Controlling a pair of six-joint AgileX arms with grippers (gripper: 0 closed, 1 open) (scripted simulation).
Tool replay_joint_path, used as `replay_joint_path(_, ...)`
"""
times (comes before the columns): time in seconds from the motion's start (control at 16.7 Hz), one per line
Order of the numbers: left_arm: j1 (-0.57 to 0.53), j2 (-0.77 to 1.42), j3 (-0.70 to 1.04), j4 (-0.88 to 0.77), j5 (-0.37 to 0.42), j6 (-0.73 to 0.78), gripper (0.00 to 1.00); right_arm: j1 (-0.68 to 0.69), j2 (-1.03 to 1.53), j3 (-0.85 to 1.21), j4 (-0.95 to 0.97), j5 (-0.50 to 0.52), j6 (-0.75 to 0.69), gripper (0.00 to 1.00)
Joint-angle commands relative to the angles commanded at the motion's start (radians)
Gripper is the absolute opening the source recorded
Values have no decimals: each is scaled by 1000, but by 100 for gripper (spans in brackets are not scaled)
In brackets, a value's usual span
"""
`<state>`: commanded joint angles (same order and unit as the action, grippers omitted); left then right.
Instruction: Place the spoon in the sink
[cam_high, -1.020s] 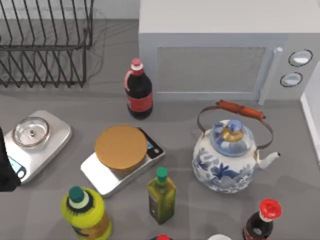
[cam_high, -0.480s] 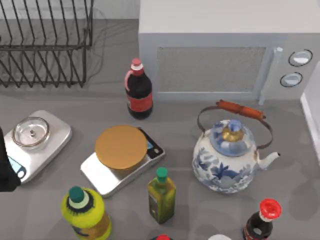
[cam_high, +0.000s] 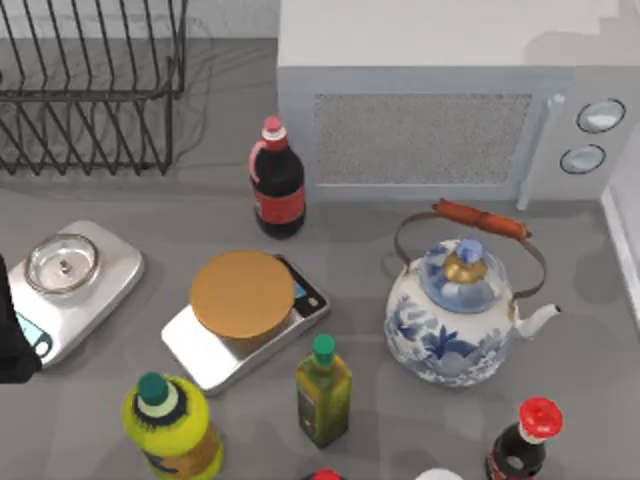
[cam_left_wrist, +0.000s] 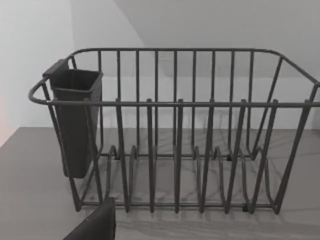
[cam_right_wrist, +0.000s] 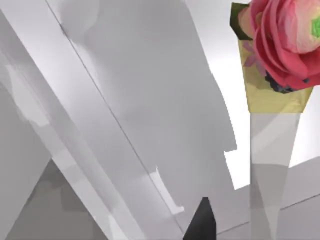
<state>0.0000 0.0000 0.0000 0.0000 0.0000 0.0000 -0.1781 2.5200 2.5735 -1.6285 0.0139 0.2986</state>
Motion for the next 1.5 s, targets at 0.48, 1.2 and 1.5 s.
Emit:
replay_joint_path(0.48, 0, 0, 0, 0, 0, 0, 100, 19, 223, 329, -73, 2, 13, 0)
replay_joint_path(1.2, 0, 0, 0, 0, 0, 0, 100, 20, 135, 39, 121, 1, 14, 0)
replay_joint_path(1.5, 0, 0, 0, 0, 0, 0, 100, 22, 95, -100, 224, 0, 15, 0)
